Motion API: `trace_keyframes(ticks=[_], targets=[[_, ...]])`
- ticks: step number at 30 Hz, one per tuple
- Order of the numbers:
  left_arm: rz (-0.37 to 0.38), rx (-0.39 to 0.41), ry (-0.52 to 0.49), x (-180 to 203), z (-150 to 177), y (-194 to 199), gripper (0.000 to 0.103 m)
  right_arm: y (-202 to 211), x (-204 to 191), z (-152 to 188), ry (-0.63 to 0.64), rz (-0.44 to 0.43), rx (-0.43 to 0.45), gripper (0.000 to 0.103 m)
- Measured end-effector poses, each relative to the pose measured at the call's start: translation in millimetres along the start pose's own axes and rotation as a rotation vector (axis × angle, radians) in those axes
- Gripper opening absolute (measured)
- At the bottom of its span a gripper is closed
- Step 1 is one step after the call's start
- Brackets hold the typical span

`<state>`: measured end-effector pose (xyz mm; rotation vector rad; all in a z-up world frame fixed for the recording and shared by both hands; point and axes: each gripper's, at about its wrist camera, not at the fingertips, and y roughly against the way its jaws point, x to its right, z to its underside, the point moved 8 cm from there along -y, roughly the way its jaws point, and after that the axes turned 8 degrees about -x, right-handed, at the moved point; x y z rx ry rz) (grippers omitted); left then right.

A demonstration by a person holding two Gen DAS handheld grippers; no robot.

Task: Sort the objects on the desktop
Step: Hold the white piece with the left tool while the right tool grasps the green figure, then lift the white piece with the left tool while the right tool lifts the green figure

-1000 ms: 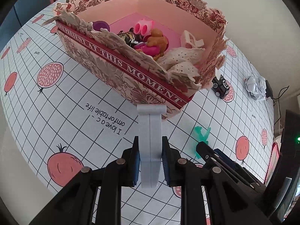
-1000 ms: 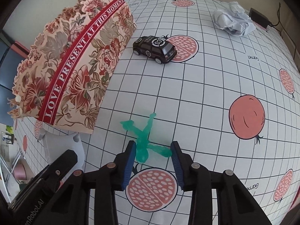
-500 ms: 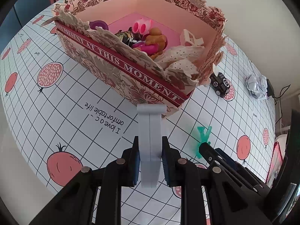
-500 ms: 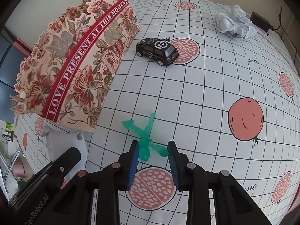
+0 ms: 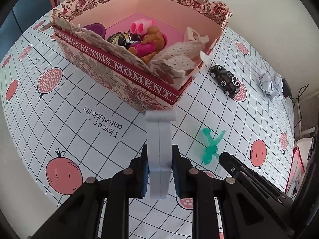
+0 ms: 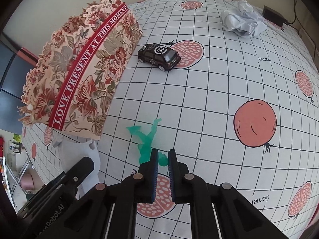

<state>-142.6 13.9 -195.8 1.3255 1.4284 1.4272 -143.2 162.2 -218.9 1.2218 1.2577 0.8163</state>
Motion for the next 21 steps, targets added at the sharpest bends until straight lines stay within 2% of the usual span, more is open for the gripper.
trace_keyframes(ticks=[7, 16, 19, 20, 21], targets=[[0.002, -0.002, 0.008, 0, -2, -2, 0.022, 2, 2, -3, -0.014, -0.020, 0.000, 0.012], [0.018, -0.006, 0.009, -2, -2, -3, 0.022, 14, 1, -9, -0.004, -0.001, 0.033, 0.011], [0.025, -0.006, 0.007, -8, 1, 2, 0.022, 33, 30, -13, -0.014, -0.017, 0.071, 0.011], [0.029, -0.006, 0.008, -5, 3, 4, 0.022, 40, 42, -28, -0.016, -0.017, 0.084, 0.011], [0.032, -0.006, 0.009, -5, 2, 5, 0.022, 45, 40, -29, -0.018, -0.014, 0.099, 0.011]])
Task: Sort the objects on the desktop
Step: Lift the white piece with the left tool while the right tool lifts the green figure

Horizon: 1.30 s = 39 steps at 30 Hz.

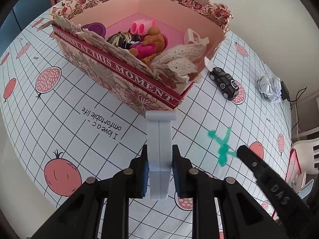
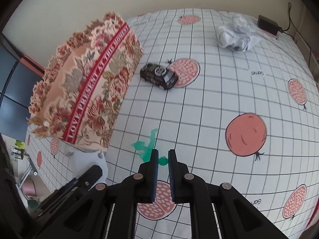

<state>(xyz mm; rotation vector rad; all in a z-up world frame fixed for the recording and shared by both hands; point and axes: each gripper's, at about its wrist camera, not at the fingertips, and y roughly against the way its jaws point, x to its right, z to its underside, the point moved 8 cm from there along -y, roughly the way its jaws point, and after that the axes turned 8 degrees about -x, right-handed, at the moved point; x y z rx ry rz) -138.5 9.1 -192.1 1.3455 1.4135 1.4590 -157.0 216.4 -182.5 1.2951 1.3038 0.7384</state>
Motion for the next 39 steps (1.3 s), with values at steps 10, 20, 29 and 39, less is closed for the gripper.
trace_keyframes(ticks=[10, 20, 29, 39], targets=[[0.060, 0.081, -0.061, 28, -6, 32, 0.022, 55, -11, -14, -0.100, -0.068, 0.163, 0.011], [0.146, 0.304, -0.148, 80, -24, 112, 0.022, 155, 24, -29, -0.205, -0.150, 0.422, 0.011], [0.177, 0.393, -0.167, 115, -56, 139, 0.022, 223, 26, -41, -0.184, -0.166, 0.622, 0.011], [0.233, 0.470, -0.179, 142, -79, 157, 0.022, 219, 35, -62, -0.194, -0.164, 0.663, 0.011]])
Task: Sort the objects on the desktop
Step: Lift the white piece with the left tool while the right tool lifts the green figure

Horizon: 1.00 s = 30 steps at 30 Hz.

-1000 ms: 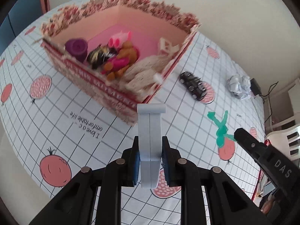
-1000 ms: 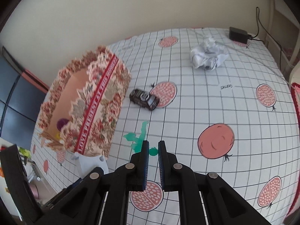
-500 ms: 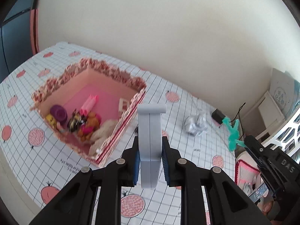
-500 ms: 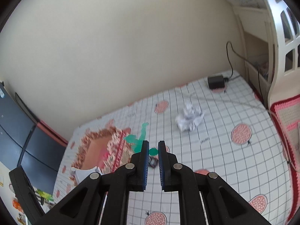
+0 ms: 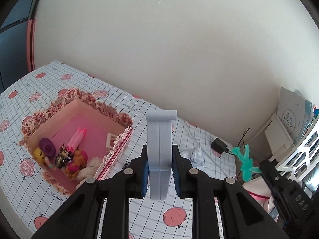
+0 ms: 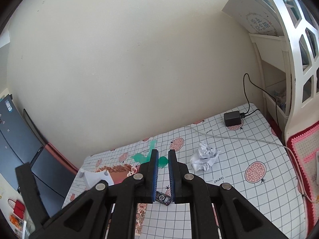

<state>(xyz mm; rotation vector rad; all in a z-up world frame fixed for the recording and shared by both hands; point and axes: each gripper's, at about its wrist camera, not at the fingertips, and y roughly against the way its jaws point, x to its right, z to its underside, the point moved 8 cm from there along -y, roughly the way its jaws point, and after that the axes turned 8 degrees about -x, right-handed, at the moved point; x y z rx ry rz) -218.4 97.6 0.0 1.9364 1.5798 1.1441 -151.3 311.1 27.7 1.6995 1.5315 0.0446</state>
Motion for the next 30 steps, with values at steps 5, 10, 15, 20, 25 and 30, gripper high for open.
trace_keyframes(ticks=[5, 10, 15, 20, 25, 30], targets=[[0.013, 0.012, -0.001, 3, -8, -13, 0.022, -22, -1, -5, 0.001, -0.006, -0.011, 0.011], [0.007, 0.011, 0.005, -5, -15, -31, 0.022, -39, -3, -7, 0.010, 0.005, -0.016, 0.011], [-0.009, -0.002, 0.033, -18, -15, -42, 0.022, -55, -2, -1, -0.009, 0.002, -0.040, 0.011], [0.002, -0.015, 0.063, -31, -16, -45, 0.022, -67, -11, 8, -0.009, -0.009, -0.066, 0.011], [-0.004, -0.012, 0.097, -48, -21, -42, 0.022, -80, -33, 20, 0.036, -0.021, -0.102, 0.011], [-0.016, -0.003, 0.149, -72, -27, -37, 0.022, -88, -61, 33, 0.083, -0.051, -0.127, 0.011]])
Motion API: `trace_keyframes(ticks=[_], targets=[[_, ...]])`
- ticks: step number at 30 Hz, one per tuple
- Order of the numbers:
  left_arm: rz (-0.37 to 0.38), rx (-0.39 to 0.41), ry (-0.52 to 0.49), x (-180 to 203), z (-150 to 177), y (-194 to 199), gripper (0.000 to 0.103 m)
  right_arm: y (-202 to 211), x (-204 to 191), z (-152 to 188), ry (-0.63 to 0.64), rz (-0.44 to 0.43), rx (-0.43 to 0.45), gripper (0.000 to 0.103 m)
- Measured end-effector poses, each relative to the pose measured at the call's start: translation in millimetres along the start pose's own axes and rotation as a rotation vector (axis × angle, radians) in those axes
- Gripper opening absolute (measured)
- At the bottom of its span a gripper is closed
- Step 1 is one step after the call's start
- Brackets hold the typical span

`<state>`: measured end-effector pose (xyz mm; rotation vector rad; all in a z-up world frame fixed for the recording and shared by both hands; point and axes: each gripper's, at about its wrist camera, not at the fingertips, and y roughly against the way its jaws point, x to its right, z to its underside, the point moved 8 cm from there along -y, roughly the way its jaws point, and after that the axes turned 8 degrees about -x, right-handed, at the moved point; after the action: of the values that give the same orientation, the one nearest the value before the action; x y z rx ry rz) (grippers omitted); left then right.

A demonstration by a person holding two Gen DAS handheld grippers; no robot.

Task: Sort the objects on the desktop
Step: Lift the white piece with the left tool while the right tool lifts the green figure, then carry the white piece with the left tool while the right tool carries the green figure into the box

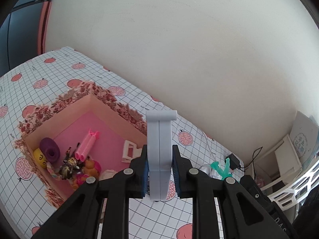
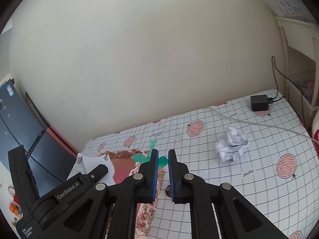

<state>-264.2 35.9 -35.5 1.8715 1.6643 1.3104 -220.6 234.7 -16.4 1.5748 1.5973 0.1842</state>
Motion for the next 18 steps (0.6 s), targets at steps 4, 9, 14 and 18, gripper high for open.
trace_keyframes(ticks=[4, 9, 14, 18], targets=[[-0.006, 0.016, 0.041, -20, -10, 8, 0.022, -5, -20, 5, 0.026, -0.020, -0.011, 0.011], [-0.014, 0.031, 0.092, -49, -23, 17, 0.022, -14, -45, 14, 0.063, -0.039, -0.029, 0.011], [-0.026, 0.050, 0.152, -81, -33, 28, 0.022, -29, -67, 28, 0.091, -0.068, -0.072, 0.011], [-0.048, 0.071, 0.194, -106, -40, 35, 0.022, -41, -83, 41, 0.128, -0.067, -0.101, 0.011]])
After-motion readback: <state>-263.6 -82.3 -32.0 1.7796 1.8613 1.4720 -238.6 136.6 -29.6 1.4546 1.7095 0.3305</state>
